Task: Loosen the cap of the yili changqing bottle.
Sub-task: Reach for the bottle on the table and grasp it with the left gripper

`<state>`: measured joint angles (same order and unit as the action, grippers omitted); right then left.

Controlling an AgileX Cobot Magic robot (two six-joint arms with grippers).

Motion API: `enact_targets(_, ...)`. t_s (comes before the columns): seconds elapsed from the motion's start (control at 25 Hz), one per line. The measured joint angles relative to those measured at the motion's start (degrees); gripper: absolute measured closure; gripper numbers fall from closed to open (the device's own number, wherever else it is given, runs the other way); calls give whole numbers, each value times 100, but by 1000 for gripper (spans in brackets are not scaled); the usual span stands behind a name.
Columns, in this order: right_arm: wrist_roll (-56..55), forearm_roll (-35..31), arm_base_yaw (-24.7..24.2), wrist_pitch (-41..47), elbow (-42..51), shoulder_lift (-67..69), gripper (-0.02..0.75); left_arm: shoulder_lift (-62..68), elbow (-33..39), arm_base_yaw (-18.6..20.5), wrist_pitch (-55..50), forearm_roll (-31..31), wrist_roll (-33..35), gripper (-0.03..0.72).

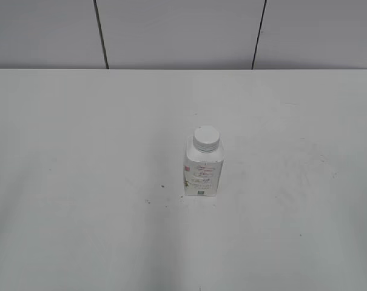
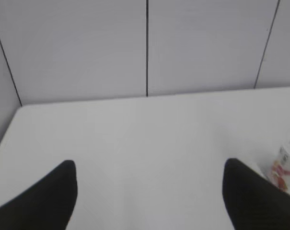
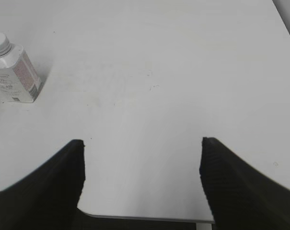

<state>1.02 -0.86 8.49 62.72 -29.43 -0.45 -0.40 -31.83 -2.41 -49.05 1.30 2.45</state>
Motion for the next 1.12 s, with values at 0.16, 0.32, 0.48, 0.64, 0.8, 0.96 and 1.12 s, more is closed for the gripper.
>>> enact_targets(0.16, 0, 0, 0, 0, 0, 0, 152, 0, 6, 0, 808, -196, 0, 123)
enact_targets(0.32, 0, 0, 0, 0, 0, 0, 152, 242, 185, 0, 1382, -192, 0, 123)
enact_targets(0.48, 0, 0, 0, 0, 0, 0, 152, 653, 543, 0, 2080, -192, 0, 123)
enact_targets(0.64, -3, 0, 0, 0, 0, 0, 152, 1146, 807, 0, 2908, -223, 0, 123)
enact_targets(0.8, -3, 0, 0, 0, 0, 0, 152, 1576, 819, 0, 3085, -299, 0, 123)
enact_targets(0.96, -3, 0, 0, 0, 0, 0, 152, 1933, 819, 0, 3418, -303, 0, 123)
enact_targets(1.12, -3, 0, 0, 0, 0, 0, 152, 2408, 892, 0, 4300, -303, 0, 123)
